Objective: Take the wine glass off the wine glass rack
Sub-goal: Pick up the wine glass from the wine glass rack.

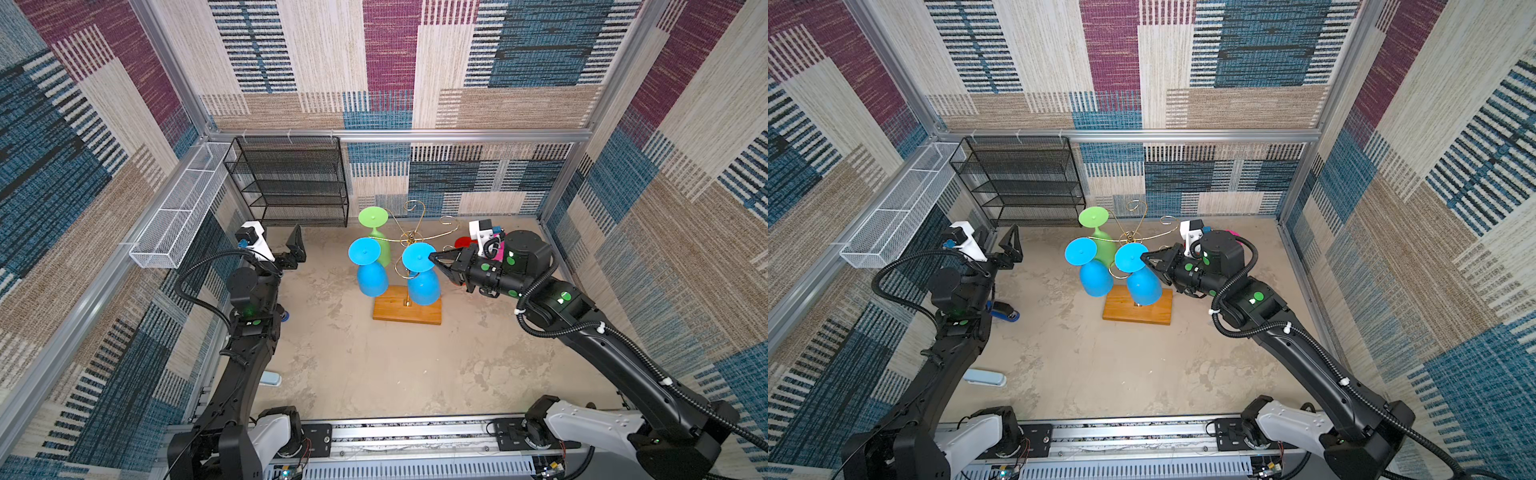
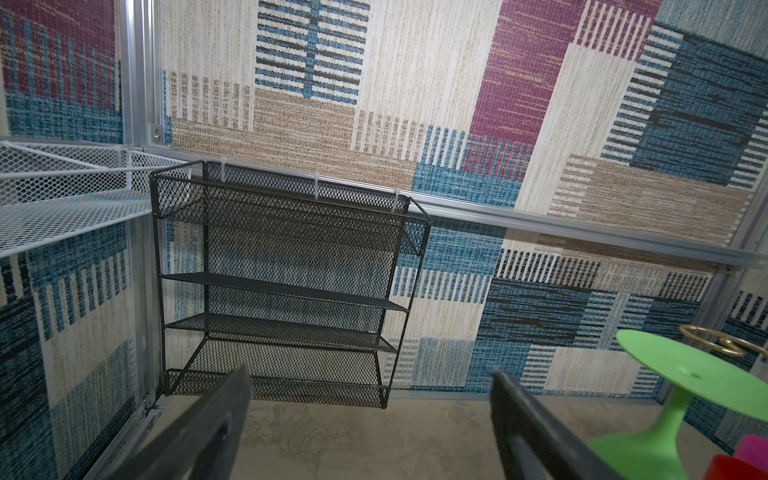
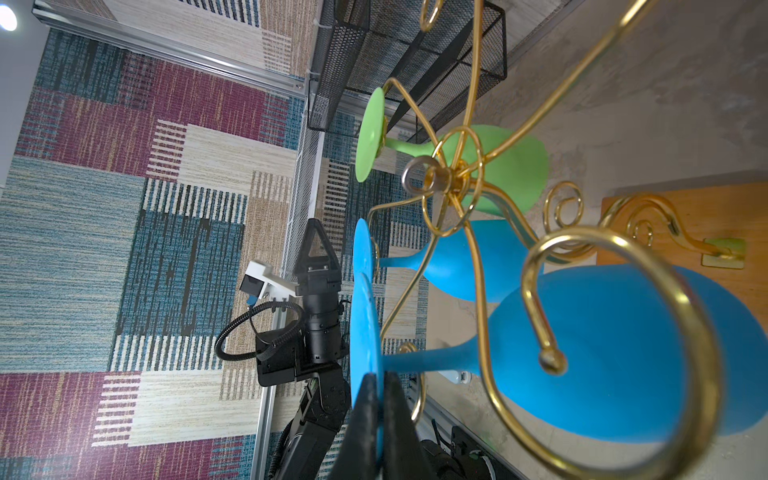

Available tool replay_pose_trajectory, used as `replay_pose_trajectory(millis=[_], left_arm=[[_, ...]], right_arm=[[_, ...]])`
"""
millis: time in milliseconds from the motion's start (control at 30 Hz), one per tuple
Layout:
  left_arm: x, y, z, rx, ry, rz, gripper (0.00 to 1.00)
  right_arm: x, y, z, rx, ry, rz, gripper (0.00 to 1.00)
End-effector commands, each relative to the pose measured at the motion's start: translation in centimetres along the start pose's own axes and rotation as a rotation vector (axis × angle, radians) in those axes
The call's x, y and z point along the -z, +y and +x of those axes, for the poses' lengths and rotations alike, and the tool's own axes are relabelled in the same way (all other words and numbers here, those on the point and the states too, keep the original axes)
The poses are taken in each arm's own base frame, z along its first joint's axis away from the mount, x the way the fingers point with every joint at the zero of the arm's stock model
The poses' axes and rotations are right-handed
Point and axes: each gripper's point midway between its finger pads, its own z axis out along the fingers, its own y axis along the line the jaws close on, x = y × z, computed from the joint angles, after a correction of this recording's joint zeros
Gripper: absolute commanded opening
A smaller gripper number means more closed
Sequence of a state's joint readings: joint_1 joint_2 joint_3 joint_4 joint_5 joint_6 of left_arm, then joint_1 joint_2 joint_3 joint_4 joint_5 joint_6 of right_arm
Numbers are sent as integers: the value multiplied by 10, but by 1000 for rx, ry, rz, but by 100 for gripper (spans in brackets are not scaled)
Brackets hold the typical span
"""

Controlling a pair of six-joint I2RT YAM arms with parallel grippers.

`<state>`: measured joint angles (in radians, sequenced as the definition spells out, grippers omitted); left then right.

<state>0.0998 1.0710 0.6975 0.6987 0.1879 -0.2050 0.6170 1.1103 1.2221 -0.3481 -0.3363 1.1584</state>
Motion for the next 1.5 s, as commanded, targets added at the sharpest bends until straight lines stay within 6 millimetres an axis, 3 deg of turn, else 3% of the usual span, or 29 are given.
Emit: replay_pose_trajectory(millis=[0, 500, 867, 1233, 1467], left_arm=[[1, 0, -6, -35, -20, -6, 92], [0, 1, -6, -35, -20, -8, 92], [0, 2, -6, -34, -20, -8, 92], [2, 3, -11, -38, -33, -13, 92], [4, 2, -17, -25, -46, -12, 92]], right_arm=[[8, 4, 0, 7, -17, -19, 0], [40, -13, 14, 43, -14, 40, 0], [54, -40, 15, 37, -31, 129, 0], [68, -63, -7, 66, -143, 242, 0], [95, -61, -45, 162, -291, 339, 0]])
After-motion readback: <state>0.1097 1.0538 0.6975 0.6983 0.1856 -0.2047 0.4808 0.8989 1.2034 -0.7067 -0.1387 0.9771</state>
